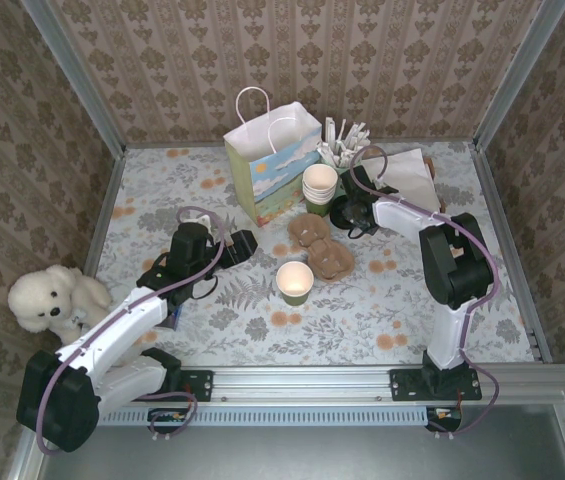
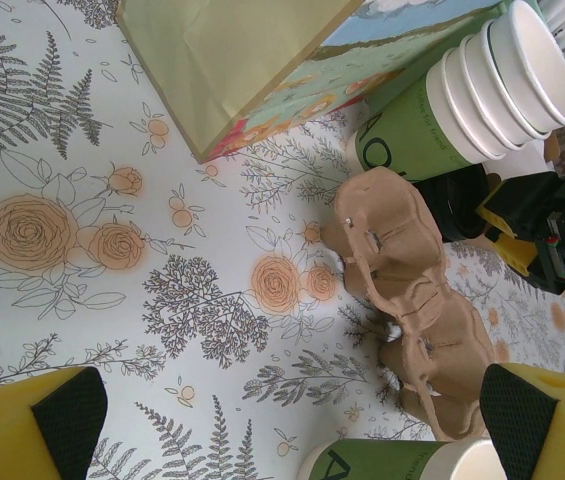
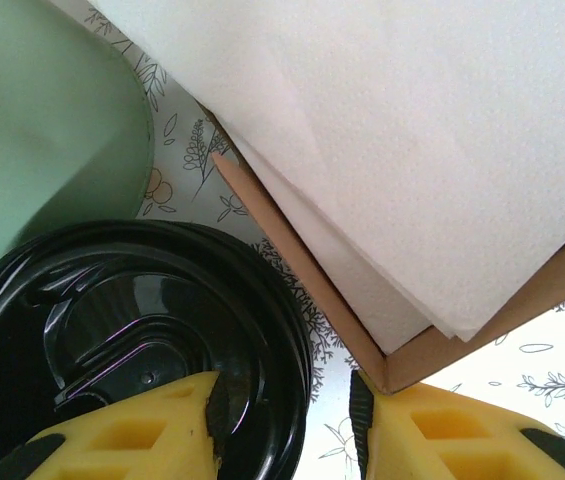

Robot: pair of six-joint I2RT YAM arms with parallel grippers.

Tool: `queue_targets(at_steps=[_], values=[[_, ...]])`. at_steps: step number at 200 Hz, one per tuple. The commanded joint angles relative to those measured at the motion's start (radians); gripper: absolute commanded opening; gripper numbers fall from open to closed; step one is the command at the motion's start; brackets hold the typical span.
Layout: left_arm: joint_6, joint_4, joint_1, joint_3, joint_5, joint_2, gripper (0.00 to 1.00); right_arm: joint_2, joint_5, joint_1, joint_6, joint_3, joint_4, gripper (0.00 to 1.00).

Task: Pack the takeout coffee

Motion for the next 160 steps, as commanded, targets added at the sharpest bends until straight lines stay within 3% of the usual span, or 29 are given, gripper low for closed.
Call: queue_targets(at_steps=[1, 112, 160], values=[[-0.015, 0.012, 0.008, 0.006, -0.002, 0.007, 1.0, 0.031, 0.005, -0.006, -0.032, 0.037, -0.02, 0.4], [-0.016, 0.006, 0.008, 0.001, 0.0, -0.002, 1.0, 0.026, 0.032, -0.008, -0.112, 0.041, 0.005, 0.18], [-0.017, 0.009, 0.008, -0.001, 0.002, -0.003, 1.0, -0.009, 0.05, -0.007, -0.149, 0.024, 0.003, 0.16]])
